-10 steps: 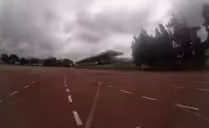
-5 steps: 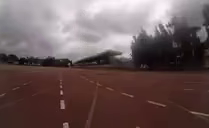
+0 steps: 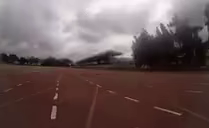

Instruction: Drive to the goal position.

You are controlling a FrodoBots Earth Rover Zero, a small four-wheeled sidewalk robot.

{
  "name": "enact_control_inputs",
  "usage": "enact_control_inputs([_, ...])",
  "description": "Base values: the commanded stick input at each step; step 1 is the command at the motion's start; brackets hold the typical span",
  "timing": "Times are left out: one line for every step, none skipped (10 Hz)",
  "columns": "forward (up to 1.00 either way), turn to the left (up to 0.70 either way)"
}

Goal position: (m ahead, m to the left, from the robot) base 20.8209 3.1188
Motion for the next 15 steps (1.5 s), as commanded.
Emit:
enact_control_inputs([0.7, 0.0])
enact_control_inputs([0.7, 0.0])
enact_control_inputs([0.7, 0.0])
enact_control_inputs([0.7, 0.0])
enact_control_inputs([0.7, 0.0])
enact_control_inputs([0.7, 0.0])
enact_control_inputs([0.7, 0.0])
enact_control_inputs([0.7, 0.0])
enact_control_inputs([0.7, 0.0])
enact_control_inputs([0.7, 0.0])
enact_control_inputs([0.7, 0.0])
enact_control_inputs([0.7, -0.35])
enact_control_inputs([0.7, -0.35])
enact_control_inputs([0.7, -0.35])
enact_control_inputs([0.7, -0.35])
